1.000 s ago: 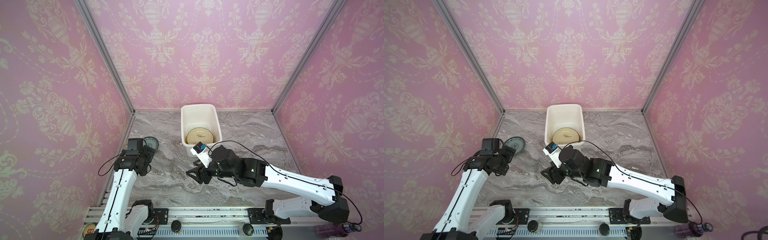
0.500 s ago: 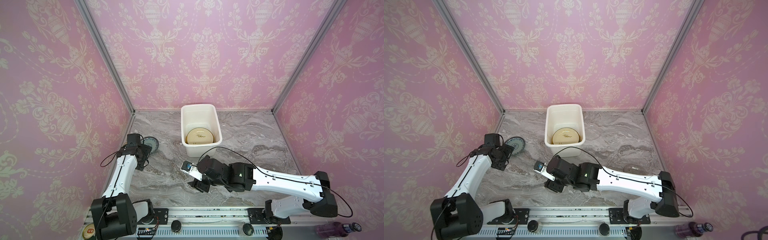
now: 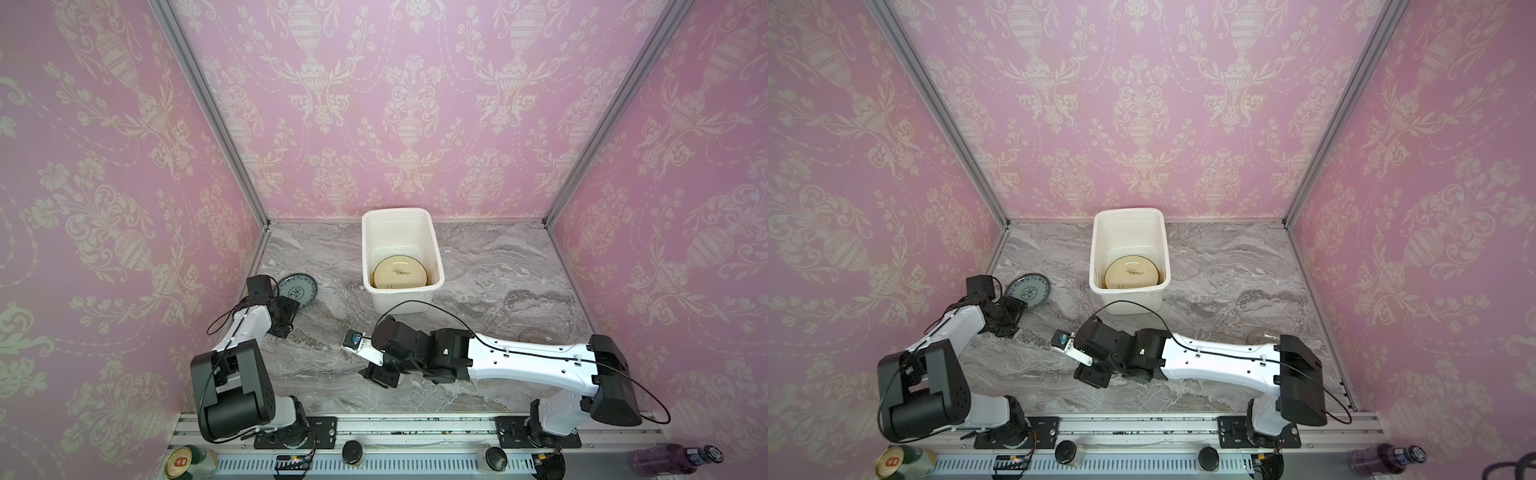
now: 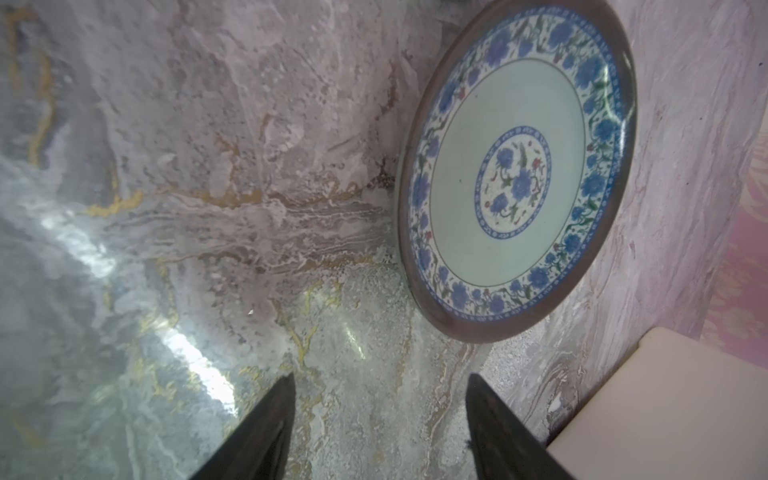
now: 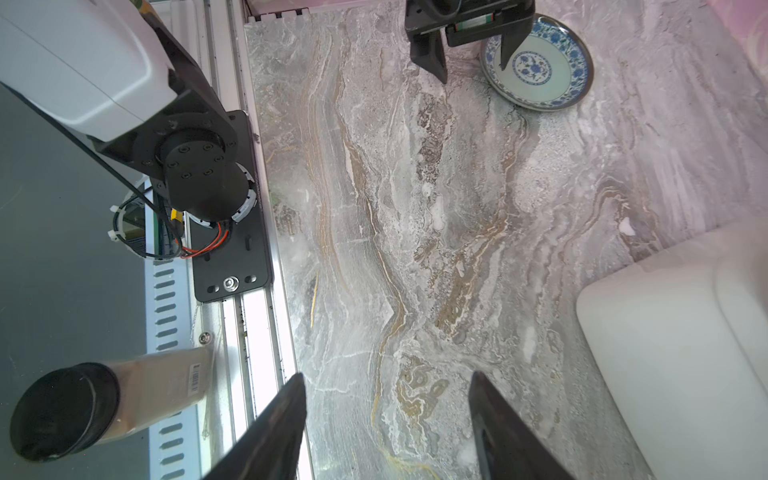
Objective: Place the plates into the plastic bin on the countertop
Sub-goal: 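Move the right gripper toward the table front while the left nears the floral plate, then swing the right gripper toward the blue-and-white floral plate's rim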
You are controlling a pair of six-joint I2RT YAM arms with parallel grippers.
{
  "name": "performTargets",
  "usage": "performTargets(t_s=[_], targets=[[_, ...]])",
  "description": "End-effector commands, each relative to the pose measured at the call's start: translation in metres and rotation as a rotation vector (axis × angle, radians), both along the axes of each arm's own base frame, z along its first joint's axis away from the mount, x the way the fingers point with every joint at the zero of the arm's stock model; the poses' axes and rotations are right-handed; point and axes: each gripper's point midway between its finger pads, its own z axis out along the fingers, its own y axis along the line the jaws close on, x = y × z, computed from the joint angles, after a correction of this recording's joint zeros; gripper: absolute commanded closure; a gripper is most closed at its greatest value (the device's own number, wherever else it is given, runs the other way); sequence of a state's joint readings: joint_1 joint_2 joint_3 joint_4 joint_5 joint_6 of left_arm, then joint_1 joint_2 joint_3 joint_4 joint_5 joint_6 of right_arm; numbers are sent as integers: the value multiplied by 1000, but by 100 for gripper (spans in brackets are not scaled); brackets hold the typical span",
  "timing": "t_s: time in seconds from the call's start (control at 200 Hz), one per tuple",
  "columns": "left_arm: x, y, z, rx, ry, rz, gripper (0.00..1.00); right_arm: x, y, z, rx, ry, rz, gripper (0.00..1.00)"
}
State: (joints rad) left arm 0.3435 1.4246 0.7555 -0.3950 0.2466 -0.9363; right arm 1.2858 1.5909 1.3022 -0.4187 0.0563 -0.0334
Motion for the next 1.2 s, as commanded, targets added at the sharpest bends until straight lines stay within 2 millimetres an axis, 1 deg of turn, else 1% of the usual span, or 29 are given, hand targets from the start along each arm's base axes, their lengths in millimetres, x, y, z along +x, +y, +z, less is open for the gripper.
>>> performTargets(t_s=[0.0,0.04,0.185,0.35,0.46,0.6,0.816,1.081,1.091,1.106,1.196], targets=[[13,-3,-1,-26,-56,-62,40,-5,22,18,88,10,38,37],[14,-2,-3,-31,-54,-63,46,-5,24,16,93,14,35,38],[20,-1,-10,-47,-61,-55,59,-3,28,14,100,24,22,38],[27,1,-15,-72,-76,-30,63,0,29,13,94,17,8,38],[29,2,-20,-87,-71,-14,66,0,29,13,93,16,3,37],[30,3,-25,-106,-72,11,73,0,29,13,92,16,3,38],[35,5,-23,-119,-99,42,81,1,28,12,73,18,-1,38],[32,4,-18,-117,-99,39,89,0,27,14,67,8,-6,38],[24,1,-26,-126,-78,41,90,1,27,14,67,7,-7,38],[22,0,-28,-131,-71,41,91,1,26,14,66,7,-8,38],[20,-3,-27,-141,-76,40,91,1,25,16,65,0,-13,38]])
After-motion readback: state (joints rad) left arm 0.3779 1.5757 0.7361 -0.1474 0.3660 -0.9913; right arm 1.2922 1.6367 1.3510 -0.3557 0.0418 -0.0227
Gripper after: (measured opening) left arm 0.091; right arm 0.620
